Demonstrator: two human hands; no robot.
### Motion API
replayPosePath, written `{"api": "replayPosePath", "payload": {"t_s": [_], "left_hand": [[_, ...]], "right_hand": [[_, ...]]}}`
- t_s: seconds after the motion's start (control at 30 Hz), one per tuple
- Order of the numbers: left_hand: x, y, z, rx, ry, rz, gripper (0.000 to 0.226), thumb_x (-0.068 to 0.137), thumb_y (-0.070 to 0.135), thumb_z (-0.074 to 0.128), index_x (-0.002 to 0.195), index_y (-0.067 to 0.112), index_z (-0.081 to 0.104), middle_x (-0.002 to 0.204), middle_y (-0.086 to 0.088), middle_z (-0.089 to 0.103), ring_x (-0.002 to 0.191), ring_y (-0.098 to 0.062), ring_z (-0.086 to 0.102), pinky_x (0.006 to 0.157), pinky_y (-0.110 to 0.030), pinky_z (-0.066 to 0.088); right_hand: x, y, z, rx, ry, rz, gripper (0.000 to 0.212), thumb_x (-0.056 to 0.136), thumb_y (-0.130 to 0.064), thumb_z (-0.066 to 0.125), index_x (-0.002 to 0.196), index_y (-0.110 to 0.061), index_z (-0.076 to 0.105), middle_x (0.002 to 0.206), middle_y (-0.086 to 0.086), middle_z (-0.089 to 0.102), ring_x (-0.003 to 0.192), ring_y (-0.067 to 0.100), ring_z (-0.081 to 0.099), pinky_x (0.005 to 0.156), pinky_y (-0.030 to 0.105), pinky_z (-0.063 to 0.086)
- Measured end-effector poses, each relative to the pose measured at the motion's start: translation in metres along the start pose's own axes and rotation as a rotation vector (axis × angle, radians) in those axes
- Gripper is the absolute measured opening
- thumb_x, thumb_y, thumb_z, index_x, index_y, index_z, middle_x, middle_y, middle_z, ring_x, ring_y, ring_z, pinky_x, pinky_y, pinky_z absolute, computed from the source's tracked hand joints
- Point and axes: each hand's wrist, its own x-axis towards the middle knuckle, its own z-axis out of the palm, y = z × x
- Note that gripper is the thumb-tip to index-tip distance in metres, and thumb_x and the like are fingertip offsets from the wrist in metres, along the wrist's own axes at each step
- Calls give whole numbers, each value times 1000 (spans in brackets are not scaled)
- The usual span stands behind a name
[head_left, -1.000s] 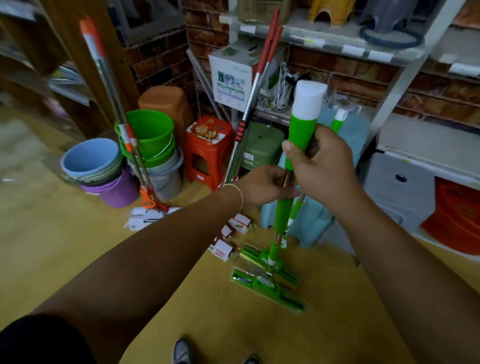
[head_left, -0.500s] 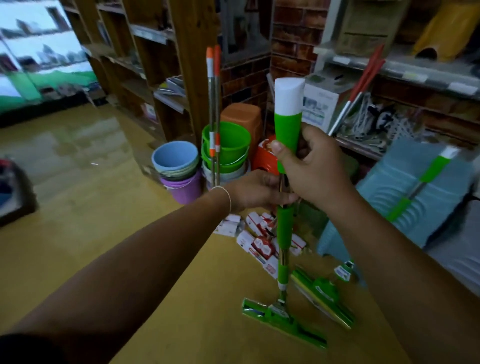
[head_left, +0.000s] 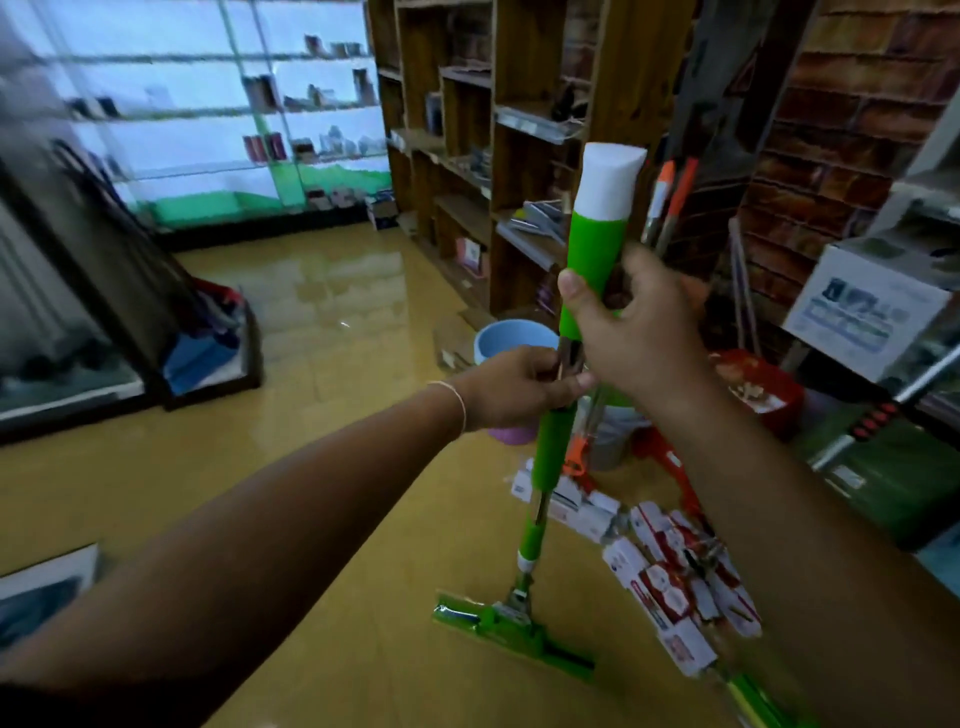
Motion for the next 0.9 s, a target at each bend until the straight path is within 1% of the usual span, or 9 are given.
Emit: {"api": "replayPosePath", "payload": {"t_s": [0.03,0.1,0.2,0.3,0.37,0.47,0.6,0.7,0.9], "left_hand": [[-3,-7,-15,-6,34,-1,60,76,61,56,98,5,65,83,-8,63,73,-15,54,77,-43,49],[-8,-20,-43,-15,108,-11,62,75,62,57,92,2,63,76,-6,59,69,-16,53,74,-39,48],[-15,-42,-82,-42,237,-56,72,69,67,59,93,-1,62,83,-19,63,78,-28,60,83,-50,53],[-18,-64,-124,-56,346,-101,62,73,57,61,94,-2,63,83,-14,62,78,-24,58,89,-53,50],[-16,-82,-154,-47,395,-162,53,80,49,64,97,-2,65,91,-21,66,87,-33,64,94,-54,50],[-12,-107,-198,-44,451,-242,45,86,41,67,99,-1,67,102,-24,67,101,-36,63,97,-53,49],[-1,-128,-250,-49,513,-310,40,88,35,68,102,-3,68,104,-23,68,102,-36,64,96,-51,51],[5,-146,-288,-64,546,-394,38,87,32,71,103,-3,68,103,-20,70,102,-34,66,95,-50,53],[-1,-175,-343,-92,614,-489,34,86,30,72,105,2,70,102,-12,73,100,-27,68,94,-49,54]], "right_hand": [[8,-5,14,19,-20,-22,11,93,-28,64,100,-27,55,82,-3,63,75,3,62,68,26,52],[24,-13,41,59,-61,-51,11,94,-26,64,101,-22,56,87,7,65,77,12,63,68,33,52],[52,-19,85,129,-128,-71,16,93,-27,63,103,-16,57,91,15,66,83,24,65,72,43,55],[83,-23,133,201,-175,-101,24,89,-34,62,101,-14,58,88,16,66,79,26,67,70,51,55],[105,-22,165,238,-225,-116,24,90,-33,63,102,-13,59,88,17,66,79,26,66,70,52,54],[140,-19,212,315,-323,-135,15,93,-28,63,103,-18,58,90,15,66,81,24,66,74,52,56],[187,-13,268,386,-426,-146,7,92,-33,63,91,-33,56,89,14,66,82,27,66,73,54,56],[219,-12,305,442,-518,-171,7,90,-36,63,91,-40,57,92,8,66,86,25,67,76,54,57],[260,-19,374,464,-690,-226,13,92,-37,64,103,-33,58,97,2,66,91,19,66,81,49,57]]}}
